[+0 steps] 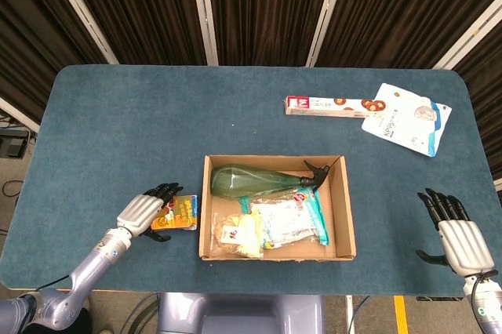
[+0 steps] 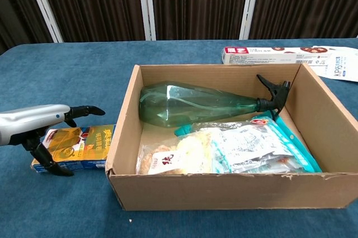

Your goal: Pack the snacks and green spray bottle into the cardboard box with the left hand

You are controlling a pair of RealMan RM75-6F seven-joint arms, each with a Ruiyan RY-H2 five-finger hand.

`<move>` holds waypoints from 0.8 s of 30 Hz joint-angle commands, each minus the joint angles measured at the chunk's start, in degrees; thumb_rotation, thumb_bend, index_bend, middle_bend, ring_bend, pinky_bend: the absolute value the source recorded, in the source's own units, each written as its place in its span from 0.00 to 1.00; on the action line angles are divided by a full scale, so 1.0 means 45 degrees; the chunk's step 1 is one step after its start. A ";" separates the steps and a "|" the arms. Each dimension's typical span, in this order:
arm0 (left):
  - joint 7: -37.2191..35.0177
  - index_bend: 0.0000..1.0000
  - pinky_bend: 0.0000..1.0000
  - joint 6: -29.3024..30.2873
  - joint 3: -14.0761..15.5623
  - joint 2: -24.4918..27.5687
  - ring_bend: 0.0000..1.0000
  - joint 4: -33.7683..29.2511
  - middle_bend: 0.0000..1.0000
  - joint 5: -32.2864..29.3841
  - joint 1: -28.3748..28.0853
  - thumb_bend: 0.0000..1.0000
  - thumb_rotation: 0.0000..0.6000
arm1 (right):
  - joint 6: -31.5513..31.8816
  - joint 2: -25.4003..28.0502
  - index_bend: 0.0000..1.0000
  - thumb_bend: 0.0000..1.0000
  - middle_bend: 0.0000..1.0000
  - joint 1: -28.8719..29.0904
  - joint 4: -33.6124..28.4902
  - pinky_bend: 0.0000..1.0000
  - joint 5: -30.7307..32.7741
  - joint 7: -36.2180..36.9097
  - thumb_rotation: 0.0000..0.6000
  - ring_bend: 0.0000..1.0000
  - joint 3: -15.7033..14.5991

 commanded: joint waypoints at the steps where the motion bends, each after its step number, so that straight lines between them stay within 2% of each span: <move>1: 0.0277 0.20 0.23 0.0113 0.0021 -0.0191 0.08 0.0081 0.08 -0.0030 -0.0016 0.02 0.98 | -0.0045 0.0016 0.00 0.00 0.00 0.0021 -0.0022 0.00 0.0027 -0.0011 1.00 0.00 0.0009; 4: 0.0574 0.31 0.32 0.0570 0.0000 -0.0512 0.17 0.0205 0.18 0.0028 0.0113 0.11 0.99 | -0.0049 0.0020 0.00 0.00 0.00 0.0018 -0.0011 0.00 0.0005 0.0004 1.00 0.00 -0.0009; 8: 0.1139 0.48 0.43 0.1058 0.0040 -0.0921 0.29 0.0415 0.32 -0.0010 0.0283 0.30 1.00 | 0.0010 0.0029 0.00 0.00 0.00 -0.0015 -0.0027 0.00 -0.0020 0.0014 1.00 0.00 -0.0022; 11: 0.1466 0.57 0.48 0.1318 0.0016 -0.1021 0.37 0.0367 0.41 -0.0102 0.0372 0.39 1.00 | 0.0040 0.0026 0.00 0.00 0.00 -0.0026 -0.0025 0.00 -0.0040 0.0010 1.00 0.00 -0.0025; 17: 0.1313 0.61 0.52 0.2407 -0.0053 -0.0417 0.40 -0.0287 0.44 0.0333 0.0845 0.44 1.00 | 0.0088 0.0044 0.00 0.00 0.00 -0.0056 0.0009 0.00 -0.0109 0.0071 1.00 0.00 -0.0062; 24: 0.0112 0.62 0.52 0.3795 0.0180 0.1864 0.41 -0.2143 0.45 0.1469 0.1697 0.44 1.00 | 0.0249 0.0101 0.00 0.00 0.00 -0.0133 -0.0021 0.00 -0.0269 0.0159 1.00 0.00 -0.0122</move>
